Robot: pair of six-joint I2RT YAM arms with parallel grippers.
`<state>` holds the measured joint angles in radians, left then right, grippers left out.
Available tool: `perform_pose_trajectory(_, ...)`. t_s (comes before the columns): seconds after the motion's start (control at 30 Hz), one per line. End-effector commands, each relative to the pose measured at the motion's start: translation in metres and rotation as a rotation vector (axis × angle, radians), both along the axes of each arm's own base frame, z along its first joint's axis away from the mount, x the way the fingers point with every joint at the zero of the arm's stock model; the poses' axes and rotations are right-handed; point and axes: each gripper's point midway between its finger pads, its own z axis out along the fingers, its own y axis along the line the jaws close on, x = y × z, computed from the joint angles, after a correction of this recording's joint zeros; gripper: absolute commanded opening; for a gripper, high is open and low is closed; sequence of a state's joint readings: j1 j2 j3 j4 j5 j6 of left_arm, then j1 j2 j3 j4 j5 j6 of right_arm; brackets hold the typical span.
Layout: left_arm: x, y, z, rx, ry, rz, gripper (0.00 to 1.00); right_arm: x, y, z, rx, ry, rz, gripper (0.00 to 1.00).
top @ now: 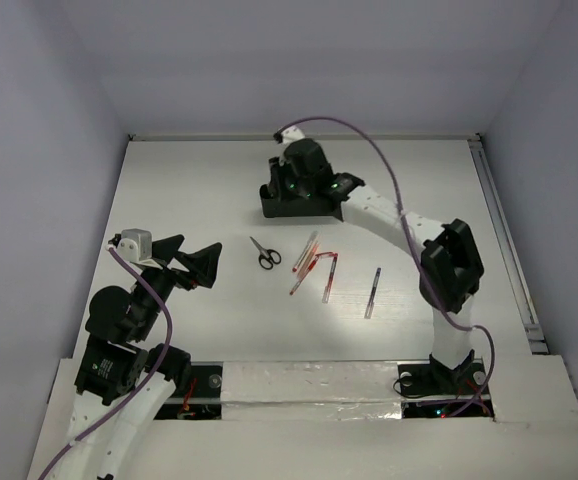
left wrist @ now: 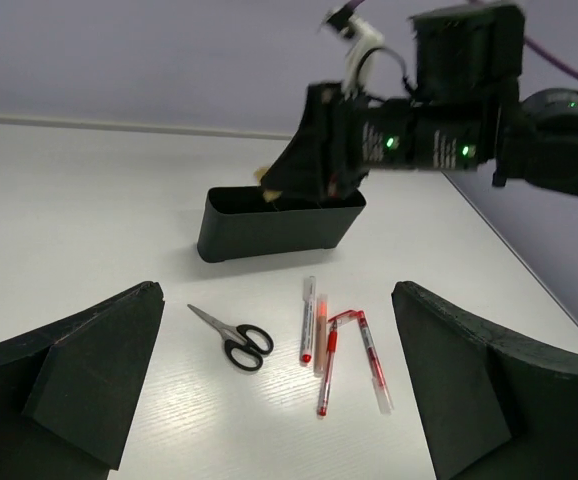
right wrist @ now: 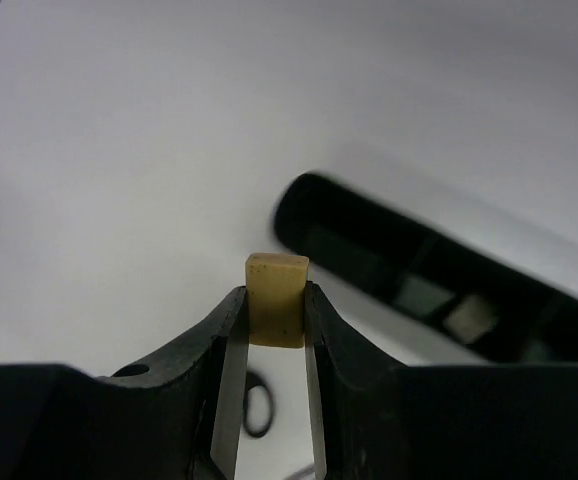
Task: Sort the stationery into containers
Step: Pick up the stationery from the center of the board, then place the stationery in the storage box.
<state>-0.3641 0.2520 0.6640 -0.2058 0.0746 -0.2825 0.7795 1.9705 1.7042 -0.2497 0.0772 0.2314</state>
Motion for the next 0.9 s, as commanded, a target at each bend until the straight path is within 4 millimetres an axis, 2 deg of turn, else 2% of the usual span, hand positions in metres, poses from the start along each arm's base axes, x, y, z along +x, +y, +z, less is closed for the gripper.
perform_pose_trajectory(0.0,-0.003,0.002,0.02,-0.022,-0.073,0.002,0.99,0.046,-0.048,0.025,0.028,-0.09,-0.136,0.23)
perform_pose_trajectory(0.07,-0.002,0.002,0.02,-0.022,-0.073,0.002,0.99,0.059,-0.066,0.025,0.024,-0.1,-0.174,0.23)
perform_pose_trajectory(0.17,-0.002,0.001,0.019,-0.021,-0.07,0.002,0.99,0.068,-0.076,0.02,0.001,-0.099,-0.198,0.24)
perform_pose_trajectory(0.23,-0.001,0.001,0.018,-0.02,-0.067,0.002,0.99,0.08,-0.092,0.017,-0.018,-0.102,-0.233,0.24)
perform_pose_trajectory(0.33,-0.001,0.001,0.017,-0.018,-0.063,0.001,0.99,0.088,-0.099,0.009,-0.027,-0.079,-0.24,0.24)
perform_pose_trajectory(0.47,0.0,0.001,0.016,-0.017,-0.059,0.002,0.99,0.084,-0.094,0.001,-0.019,-0.053,-0.216,0.24)
perform_pose_trajectory(0.67,0.001,0.0,0.016,-0.016,-0.057,0.002,0.99,0.078,-0.093,-0.021,-0.023,-0.009,-0.204,0.26)
perform_pose_trajectory(0.87,0.0,0.001,0.017,-0.017,-0.06,0.004,0.99,0.078,-0.092,-0.024,-0.033,-0.001,-0.201,0.28)
